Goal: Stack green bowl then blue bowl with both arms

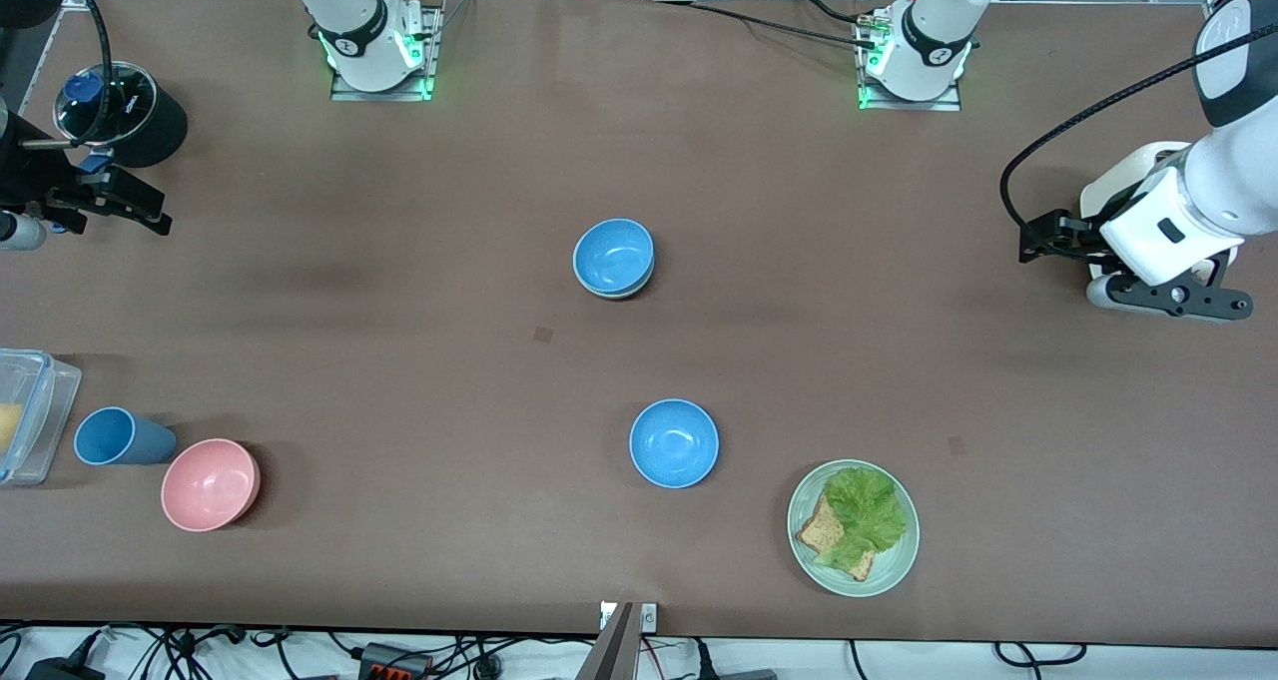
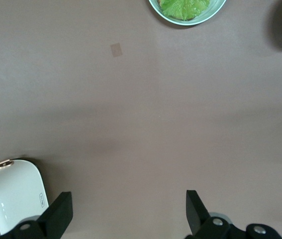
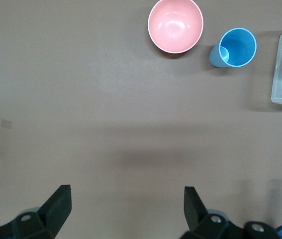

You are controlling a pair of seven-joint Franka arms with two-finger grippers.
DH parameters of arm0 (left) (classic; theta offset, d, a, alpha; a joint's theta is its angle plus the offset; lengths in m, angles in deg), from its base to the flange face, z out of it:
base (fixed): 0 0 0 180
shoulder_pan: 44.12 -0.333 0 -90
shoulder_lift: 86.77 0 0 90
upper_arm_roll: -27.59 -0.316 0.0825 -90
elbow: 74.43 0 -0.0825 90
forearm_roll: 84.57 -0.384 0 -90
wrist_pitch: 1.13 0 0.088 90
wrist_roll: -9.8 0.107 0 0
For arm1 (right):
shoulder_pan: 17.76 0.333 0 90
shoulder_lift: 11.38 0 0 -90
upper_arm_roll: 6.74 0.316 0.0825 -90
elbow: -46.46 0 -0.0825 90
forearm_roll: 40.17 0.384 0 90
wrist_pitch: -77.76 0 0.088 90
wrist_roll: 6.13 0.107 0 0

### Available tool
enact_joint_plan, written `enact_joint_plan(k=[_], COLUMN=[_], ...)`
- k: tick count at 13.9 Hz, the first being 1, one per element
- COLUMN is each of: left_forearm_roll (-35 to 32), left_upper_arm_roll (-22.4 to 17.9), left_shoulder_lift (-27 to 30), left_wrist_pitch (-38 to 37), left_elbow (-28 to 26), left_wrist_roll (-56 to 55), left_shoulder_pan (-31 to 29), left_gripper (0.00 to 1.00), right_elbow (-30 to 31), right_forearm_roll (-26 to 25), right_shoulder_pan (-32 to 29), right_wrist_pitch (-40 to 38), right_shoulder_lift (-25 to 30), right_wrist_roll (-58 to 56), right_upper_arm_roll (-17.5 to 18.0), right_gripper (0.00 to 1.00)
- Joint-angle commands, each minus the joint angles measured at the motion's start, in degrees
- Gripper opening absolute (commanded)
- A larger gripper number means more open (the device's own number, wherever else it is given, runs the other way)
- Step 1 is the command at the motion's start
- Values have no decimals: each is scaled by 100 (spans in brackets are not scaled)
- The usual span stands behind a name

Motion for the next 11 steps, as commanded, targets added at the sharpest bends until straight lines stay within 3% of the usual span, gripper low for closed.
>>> enact_joint_plan(k=[1,5,11], left_forearm_roll=[233,154,417], left_upper_arm_roll=[-31,22,-75], left_shoulder_lift=[99,302,398], left_wrist_pitch=[-151,226,25], left_elbow=[112,50,-108], left_wrist_roll=[7,-660,-590], left_shoulder_pan=[17,35,-97], left_gripper=[100,100,100], right_elbow=[58,58,67], right_forearm_roll=[-88,-88,-88], right_shoulder_pan=[-6,-6,-6], right_wrist_pitch=[-50,-58,-41], right_shoulder_lift=[130,130,130], right_wrist_roll=[-60,-60,-60], right_upper_arm_roll=[21,21,21], right_gripper=[100,100,100])
